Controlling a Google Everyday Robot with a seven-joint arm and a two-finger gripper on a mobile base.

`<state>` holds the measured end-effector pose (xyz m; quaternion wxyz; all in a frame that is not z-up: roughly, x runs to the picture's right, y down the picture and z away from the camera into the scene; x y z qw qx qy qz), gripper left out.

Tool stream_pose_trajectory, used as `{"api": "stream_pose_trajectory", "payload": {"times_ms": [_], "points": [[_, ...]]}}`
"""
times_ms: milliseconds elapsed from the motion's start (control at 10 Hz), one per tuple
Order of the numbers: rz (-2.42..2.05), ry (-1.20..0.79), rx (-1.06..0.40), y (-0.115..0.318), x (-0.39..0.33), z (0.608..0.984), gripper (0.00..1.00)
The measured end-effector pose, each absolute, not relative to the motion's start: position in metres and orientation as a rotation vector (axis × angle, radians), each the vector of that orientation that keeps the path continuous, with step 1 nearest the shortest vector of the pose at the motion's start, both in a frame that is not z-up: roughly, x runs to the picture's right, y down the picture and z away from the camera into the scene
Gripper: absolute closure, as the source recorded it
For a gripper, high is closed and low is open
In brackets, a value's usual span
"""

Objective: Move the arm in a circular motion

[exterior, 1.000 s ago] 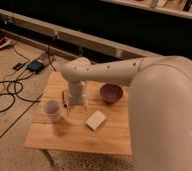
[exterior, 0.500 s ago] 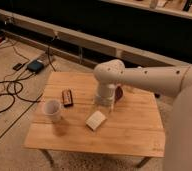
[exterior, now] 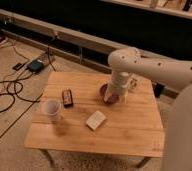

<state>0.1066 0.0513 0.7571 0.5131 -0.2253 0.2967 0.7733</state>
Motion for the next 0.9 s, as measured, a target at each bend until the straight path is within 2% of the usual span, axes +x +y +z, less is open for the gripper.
{"api": "stream_pose_trajectory", "payload": {"times_ms": [400, 700, 900], "points": [[1.745, 0.675, -0.552, 0.002, 0.036, 0.796, 0.35], [1.595, 0.63, -0.59, -0.005, -0.035, 0.81, 0.35], [1.468, 0.583, -0.623, 0.006, -0.082, 0.806, 0.35]]}}
